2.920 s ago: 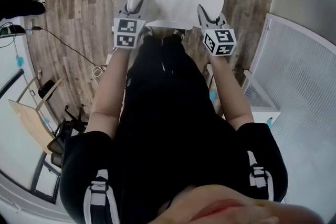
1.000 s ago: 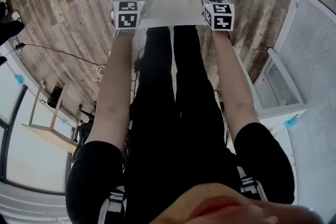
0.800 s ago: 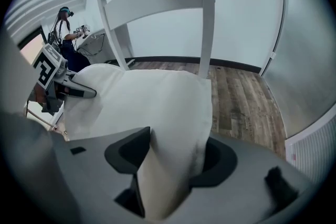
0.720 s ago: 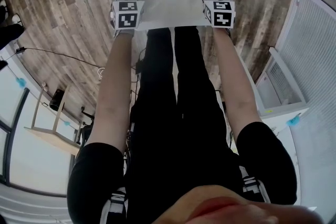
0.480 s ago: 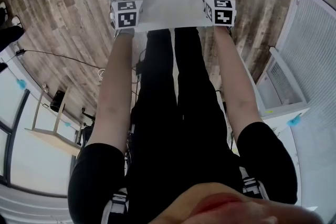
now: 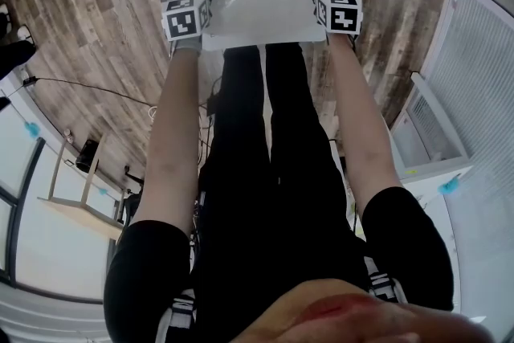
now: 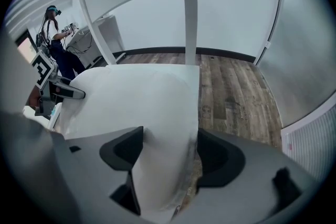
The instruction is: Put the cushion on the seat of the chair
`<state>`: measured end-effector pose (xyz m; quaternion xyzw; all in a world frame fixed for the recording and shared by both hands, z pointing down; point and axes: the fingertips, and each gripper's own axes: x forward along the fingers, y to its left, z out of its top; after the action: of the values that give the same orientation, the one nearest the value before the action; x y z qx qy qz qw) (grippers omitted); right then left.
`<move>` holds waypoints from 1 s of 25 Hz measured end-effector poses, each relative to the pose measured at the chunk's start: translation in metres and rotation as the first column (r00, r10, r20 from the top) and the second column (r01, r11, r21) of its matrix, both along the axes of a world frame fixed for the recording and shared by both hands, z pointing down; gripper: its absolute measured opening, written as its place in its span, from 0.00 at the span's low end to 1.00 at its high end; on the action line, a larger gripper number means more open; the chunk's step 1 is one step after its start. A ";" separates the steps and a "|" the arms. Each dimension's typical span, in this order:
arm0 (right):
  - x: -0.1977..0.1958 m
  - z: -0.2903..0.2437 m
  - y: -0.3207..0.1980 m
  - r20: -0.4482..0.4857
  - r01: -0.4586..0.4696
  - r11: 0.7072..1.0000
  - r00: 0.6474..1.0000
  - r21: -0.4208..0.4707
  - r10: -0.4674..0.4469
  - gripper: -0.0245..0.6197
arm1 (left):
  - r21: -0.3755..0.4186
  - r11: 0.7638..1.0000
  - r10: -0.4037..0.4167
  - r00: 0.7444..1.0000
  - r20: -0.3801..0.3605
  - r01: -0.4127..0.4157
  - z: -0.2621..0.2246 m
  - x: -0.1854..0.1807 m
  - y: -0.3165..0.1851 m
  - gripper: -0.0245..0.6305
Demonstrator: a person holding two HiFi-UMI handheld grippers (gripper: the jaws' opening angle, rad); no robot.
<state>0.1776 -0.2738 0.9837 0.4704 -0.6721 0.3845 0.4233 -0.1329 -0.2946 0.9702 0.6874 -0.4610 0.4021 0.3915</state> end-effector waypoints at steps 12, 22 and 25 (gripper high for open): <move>0.008 -0.010 0.002 -0.023 -0.036 0.999 0.999 -0.017 0.035 0.53 | 0.007 0.999 -0.044 0.994 0.099 0.044 -0.022 -0.036 0.005 0.57; -0.015 -0.082 0.006 0.099 -0.047 0.997 0.994 0.059 0.041 0.53 | 0.041 0.999 -0.020 0.999 0.044 0.018 -0.086 -0.019 0.022 0.57; -0.030 -0.111 0.011 0.147 -0.053 0.995 0.988 0.081 0.040 0.53 | 0.065 0.998 0.001 1.000 0.001 -0.001 -0.116 0.002 0.028 0.57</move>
<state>0.1473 -0.2627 0.8728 0.4743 -0.7057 0.3986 0.3437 -0.1314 -0.2665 0.8547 0.6997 -0.4737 0.3874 0.3687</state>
